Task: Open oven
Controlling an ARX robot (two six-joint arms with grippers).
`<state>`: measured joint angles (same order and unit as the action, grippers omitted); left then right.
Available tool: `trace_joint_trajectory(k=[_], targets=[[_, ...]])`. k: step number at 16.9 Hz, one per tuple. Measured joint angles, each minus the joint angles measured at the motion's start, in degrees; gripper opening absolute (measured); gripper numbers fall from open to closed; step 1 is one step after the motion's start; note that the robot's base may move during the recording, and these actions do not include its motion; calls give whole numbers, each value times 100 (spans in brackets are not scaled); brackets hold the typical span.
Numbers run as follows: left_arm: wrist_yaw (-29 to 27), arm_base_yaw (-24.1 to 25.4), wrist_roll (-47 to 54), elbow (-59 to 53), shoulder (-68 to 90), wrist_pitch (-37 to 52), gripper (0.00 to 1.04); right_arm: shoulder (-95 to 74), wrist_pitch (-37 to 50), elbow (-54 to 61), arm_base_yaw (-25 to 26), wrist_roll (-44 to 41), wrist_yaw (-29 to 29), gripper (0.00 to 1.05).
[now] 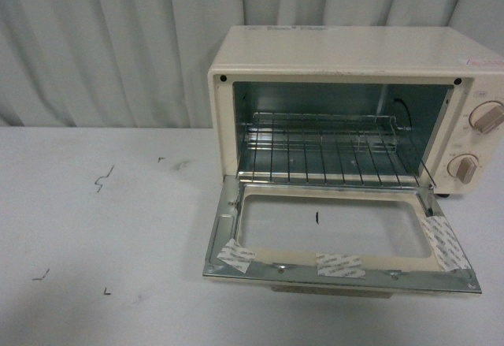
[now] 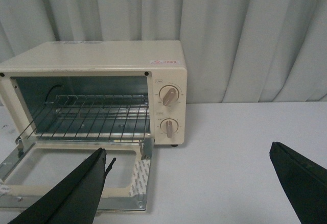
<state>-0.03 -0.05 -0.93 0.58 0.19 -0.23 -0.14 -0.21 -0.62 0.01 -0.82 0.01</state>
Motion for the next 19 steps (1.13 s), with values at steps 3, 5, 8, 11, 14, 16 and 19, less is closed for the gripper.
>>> trace_joint_trajectory(k=[3, 5, 8, 11, 14, 16, 19], targets=[[2, 0, 0, 0, 0, 2, 90, 0, 0, 0, 0, 0, 0, 98], [2, 0, 7, 0, 0, 0, 100, 0, -2, 0, 0, 0, 0, 98], [0, 0, 7, 0, 0, 0, 98, 0, 0, 0, 0, 0, 0, 98], [0, 0, 7, 0, 0, 0, 98, 0, 0, 0, 0, 0, 0, 98], [2, 0, 7, 0, 2, -2, 98, -2, -2, 0, 0, 0, 0, 98], [2, 0, 7, 0, 0, 0, 98, 0, -2, 0, 0, 0, 0, 98], [2, 0, 7, 0, 2, -4, 98, -9, -11, 0, 0, 0, 0, 98]])
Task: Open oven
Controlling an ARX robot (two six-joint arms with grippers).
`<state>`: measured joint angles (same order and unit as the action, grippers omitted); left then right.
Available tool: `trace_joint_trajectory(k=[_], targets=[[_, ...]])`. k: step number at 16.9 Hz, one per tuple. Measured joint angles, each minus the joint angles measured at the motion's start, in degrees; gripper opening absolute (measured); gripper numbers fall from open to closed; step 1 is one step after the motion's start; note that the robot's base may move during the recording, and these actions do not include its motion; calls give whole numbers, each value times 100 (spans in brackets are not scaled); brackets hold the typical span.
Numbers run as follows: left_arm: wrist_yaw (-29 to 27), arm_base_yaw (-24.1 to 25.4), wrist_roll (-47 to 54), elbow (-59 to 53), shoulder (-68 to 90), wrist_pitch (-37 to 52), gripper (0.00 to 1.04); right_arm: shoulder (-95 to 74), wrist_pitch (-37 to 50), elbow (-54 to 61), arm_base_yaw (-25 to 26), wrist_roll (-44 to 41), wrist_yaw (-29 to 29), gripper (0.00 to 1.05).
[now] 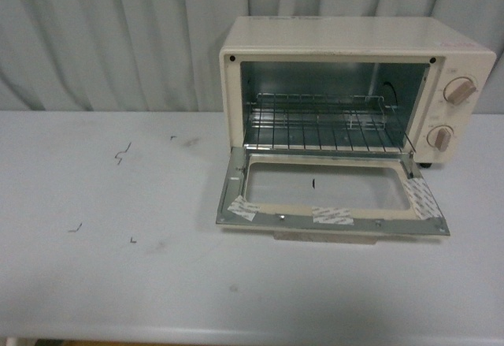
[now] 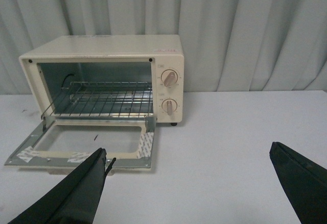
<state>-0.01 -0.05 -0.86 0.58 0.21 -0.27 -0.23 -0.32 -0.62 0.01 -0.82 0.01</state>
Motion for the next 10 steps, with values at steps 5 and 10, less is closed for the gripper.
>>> trace_joint_trajectory(k=[5, 10], targets=[[-9, 0, 0, 0, -2, -2, 98, 0, 15, 0, 0, 0, -2, 98], [-2, 0, 0, 0, -2, 22, 98, 9, 31, 0, 0, 0, 0, 98]])
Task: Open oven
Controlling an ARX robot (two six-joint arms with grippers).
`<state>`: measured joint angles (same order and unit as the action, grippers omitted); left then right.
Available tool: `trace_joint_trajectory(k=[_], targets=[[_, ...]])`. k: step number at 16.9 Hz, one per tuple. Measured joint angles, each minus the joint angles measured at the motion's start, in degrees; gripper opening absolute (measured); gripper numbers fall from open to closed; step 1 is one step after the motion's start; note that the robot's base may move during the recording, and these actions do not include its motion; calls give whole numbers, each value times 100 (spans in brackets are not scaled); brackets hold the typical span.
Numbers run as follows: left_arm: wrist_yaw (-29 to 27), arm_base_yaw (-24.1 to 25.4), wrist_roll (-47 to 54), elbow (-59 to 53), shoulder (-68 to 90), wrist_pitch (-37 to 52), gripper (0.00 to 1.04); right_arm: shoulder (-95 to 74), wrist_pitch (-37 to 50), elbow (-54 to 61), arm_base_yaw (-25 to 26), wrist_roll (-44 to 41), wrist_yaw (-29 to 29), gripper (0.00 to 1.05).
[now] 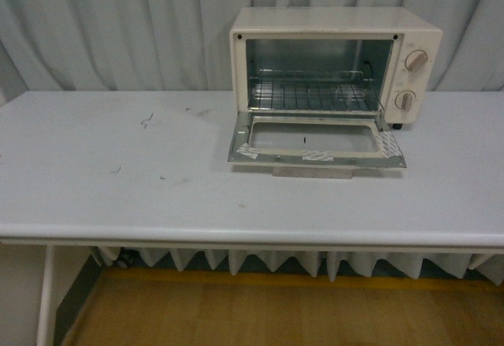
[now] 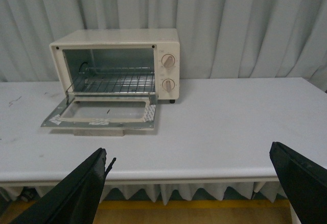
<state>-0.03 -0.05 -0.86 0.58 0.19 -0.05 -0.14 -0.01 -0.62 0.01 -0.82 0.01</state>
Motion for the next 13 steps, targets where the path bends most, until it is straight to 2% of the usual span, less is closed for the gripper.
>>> trace_joint_trajectory(k=[13], targets=[[2, 0, 0, 0, 0, -11, 98, 0, -22, 0, 0, 0, 0, 98]])
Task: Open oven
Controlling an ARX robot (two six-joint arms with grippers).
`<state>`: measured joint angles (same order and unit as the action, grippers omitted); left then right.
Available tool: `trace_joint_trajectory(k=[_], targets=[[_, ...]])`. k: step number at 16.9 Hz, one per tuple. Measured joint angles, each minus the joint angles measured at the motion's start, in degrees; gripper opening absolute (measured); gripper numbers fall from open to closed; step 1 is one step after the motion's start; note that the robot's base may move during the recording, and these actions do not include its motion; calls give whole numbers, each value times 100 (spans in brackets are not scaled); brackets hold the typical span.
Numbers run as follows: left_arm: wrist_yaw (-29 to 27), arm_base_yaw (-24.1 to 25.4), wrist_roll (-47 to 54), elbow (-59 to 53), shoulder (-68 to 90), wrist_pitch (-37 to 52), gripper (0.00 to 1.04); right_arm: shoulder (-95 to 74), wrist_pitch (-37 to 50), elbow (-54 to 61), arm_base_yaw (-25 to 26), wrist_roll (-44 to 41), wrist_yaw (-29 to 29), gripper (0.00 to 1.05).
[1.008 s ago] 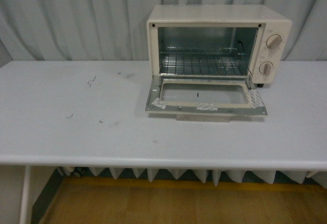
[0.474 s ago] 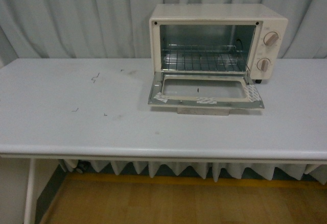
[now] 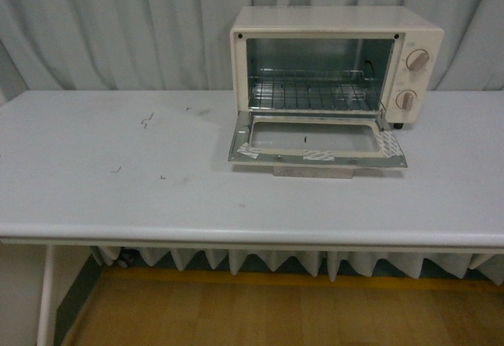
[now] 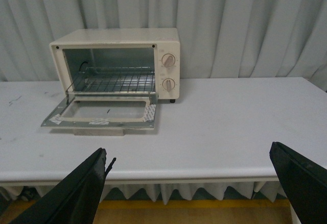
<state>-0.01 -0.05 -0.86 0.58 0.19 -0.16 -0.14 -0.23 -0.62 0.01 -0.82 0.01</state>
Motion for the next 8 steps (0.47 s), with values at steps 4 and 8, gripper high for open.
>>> trace_joint_trajectory(k=[4, 8], targets=[[0, 0, 0, 0, 0, 0, 98, 0, 0, 0, 0, 0, 0, 98], [-7, 0, 0, 0, 0, 0, 98, -2, 15, 0, 0, 0, 0, 98]])
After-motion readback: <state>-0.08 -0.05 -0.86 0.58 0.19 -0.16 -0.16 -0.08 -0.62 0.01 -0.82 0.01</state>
